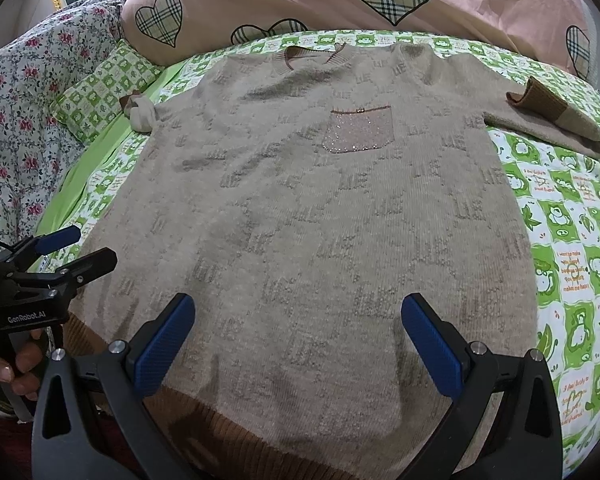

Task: Fold small clothes

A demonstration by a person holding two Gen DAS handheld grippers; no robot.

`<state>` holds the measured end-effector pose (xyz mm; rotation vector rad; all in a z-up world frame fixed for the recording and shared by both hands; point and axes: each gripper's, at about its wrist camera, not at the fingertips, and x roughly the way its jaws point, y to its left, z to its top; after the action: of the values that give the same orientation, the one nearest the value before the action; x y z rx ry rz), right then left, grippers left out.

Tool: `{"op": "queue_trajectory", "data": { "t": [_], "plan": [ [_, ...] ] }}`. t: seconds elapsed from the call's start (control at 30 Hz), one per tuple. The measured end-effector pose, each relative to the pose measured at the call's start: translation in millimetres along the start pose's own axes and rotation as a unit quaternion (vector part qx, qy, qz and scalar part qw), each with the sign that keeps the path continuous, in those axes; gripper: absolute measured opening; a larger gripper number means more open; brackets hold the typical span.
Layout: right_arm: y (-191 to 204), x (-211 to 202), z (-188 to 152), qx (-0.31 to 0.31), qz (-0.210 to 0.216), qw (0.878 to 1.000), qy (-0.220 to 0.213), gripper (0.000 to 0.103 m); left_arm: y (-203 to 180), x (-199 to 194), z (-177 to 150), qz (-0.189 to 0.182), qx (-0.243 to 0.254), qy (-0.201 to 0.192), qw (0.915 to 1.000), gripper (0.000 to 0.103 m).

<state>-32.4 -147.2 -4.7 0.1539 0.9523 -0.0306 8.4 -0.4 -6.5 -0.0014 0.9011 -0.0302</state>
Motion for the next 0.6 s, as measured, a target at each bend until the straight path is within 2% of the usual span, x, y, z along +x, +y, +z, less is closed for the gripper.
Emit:
{"op": "queue_trajectory", "data": {
  "t": [0.13,0.33,0.47,0.6],
  "plan": [
    [-2.6,4.0,4.1,-0.013,-0.015,1.000,-0.001,0.103,1.9,7.0,2.5,-0.006,-0.002,0.010,0.9999,0.098],
    [-10.5,8.4,18.0,-0.014,-0.010,1.000,-0.017,0.103,8.9,15.3,12.4,-0.044,-0.027,0.026,0.9983,0.098],
    [-19.7,13.7,34.6,-0.012,-0.005,1.000,-0.010,0.103,18.2,25.4,35.1,-0.009,-0.007,0.019,0.9997,0.098],
    [-34.8,17.1,63.7,-0.017,-0.004,0.999,-0.028,0.103,32.6,40.2,69.9,0.009,0.002,0.009,0.9999,0.098]
  ]
}}
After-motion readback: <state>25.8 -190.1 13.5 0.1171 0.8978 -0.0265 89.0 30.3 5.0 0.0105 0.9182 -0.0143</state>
